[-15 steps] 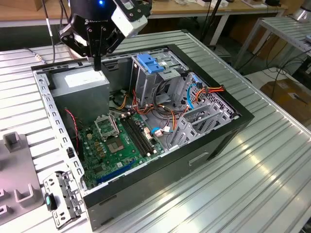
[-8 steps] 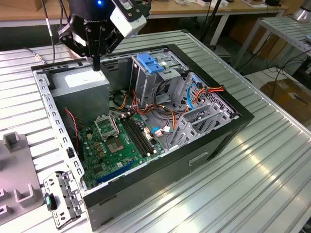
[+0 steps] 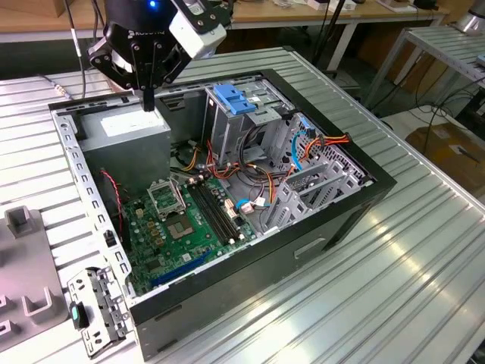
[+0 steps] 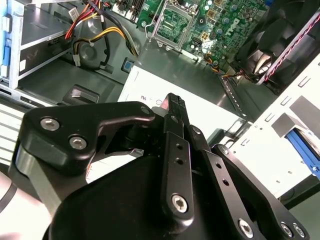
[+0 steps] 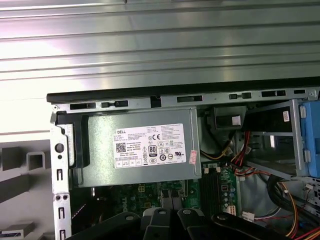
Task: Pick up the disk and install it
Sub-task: 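Reach for the disk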
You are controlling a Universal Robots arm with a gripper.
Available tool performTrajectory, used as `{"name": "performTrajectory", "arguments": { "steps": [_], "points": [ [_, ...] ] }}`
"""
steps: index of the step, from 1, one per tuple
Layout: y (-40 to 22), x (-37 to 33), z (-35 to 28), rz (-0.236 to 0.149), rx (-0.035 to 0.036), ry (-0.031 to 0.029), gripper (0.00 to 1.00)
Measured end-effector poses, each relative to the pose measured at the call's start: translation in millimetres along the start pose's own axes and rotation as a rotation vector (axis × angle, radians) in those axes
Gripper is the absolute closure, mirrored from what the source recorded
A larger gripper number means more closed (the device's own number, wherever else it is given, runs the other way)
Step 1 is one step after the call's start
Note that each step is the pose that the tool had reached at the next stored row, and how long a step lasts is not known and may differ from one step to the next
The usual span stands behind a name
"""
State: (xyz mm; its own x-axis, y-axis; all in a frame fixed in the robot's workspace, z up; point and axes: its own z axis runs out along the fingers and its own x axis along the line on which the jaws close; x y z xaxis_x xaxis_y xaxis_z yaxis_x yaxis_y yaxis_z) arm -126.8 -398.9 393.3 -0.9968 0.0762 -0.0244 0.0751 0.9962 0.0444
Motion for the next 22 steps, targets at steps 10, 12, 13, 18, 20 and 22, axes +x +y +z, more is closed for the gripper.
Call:
{"name": "performTrajectory", "arguments": {
  "steps": [10, 12, 13, 18, 20, 22],
  "points": [
    [-0.1, 2.1, 0.0, 0.0, 0.0, 0.0002, 0.89],
    [-0.2, 2.5, 0.0, 0.0, 0.0, 0.0001, 0.89],
    [-0.2, 2.7, 0.0, 0.0, 0.0, 0.0001, 0.89],
    [-0.3, 4.1, 0.0, 0.0, 0.0, 0.0001, 0.89],
    [-0.4, 4.7, -0.1, 0.0, 0.0, 0.0001, 0.89],
    [-0.4, 5.2, -0.1, 0.0, 0.0, 0.0002, 0.89]
  ]
}}
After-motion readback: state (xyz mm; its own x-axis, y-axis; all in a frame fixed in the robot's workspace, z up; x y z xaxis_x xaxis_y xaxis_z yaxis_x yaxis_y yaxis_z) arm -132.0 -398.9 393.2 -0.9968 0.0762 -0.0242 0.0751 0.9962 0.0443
